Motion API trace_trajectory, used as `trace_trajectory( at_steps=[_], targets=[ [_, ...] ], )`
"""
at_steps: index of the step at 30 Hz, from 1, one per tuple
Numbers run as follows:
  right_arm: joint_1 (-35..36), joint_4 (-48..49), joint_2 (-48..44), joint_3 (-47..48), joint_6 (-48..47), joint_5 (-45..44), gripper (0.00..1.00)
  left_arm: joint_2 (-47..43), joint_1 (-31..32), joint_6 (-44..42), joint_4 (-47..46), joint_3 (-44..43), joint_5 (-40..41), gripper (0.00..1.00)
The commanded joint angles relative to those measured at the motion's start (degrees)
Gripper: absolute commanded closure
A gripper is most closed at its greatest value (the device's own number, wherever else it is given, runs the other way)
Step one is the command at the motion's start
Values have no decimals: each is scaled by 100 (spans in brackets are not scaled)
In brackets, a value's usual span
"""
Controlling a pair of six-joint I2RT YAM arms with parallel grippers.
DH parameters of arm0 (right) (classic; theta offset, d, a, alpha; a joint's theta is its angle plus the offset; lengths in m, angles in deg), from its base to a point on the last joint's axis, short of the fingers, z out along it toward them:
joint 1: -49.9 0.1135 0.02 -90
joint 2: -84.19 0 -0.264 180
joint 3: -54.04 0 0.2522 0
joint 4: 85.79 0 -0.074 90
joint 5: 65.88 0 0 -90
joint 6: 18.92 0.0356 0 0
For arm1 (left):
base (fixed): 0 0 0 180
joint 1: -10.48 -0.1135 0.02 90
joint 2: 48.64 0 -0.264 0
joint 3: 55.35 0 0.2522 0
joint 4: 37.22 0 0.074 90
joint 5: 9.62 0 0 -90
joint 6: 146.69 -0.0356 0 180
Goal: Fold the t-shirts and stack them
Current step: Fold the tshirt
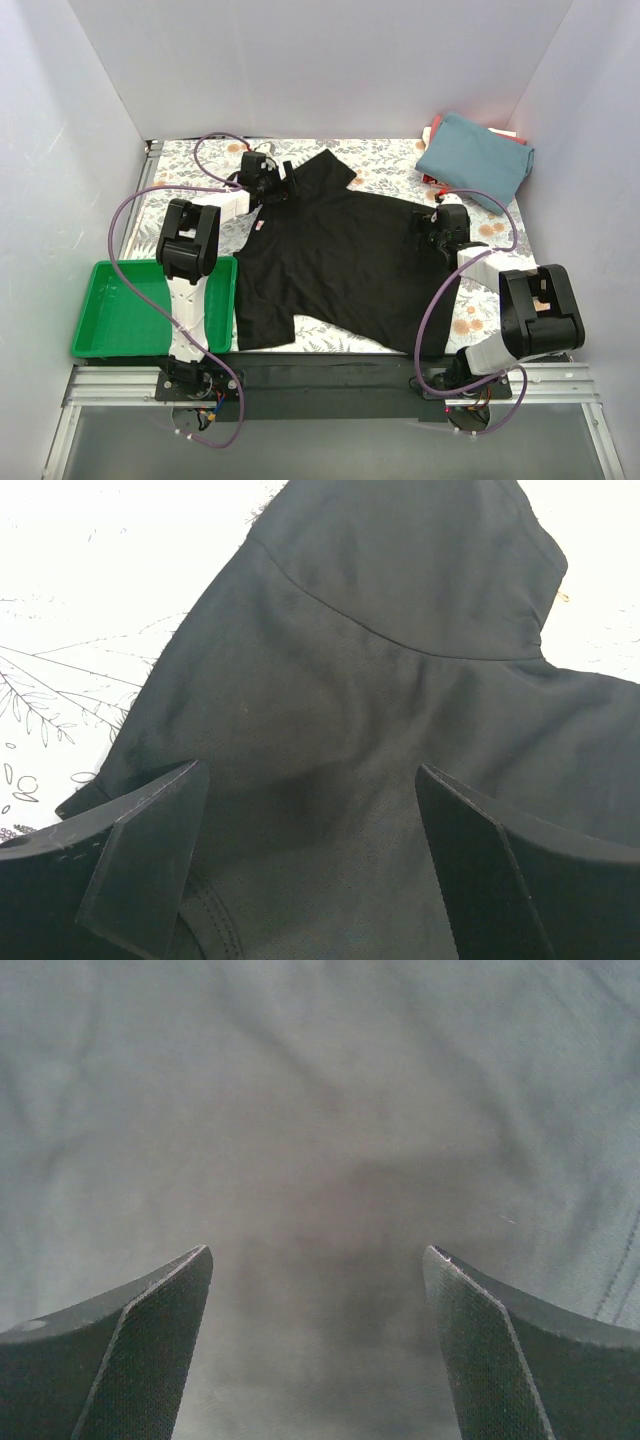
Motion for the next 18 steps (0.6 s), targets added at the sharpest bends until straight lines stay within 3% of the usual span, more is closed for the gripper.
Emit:
trace_trajectory(
  at_steps=[1, 18],
  targets=[
    [-116, -77, 163, 122, 68, -148, 9, 104, -15, 31, 92, -230, 105, 17],
    [-714, -552, 999, 693, 200, -60, 9, 1211, -15, 146, 215, -1371, -177, 17]
  ],
)
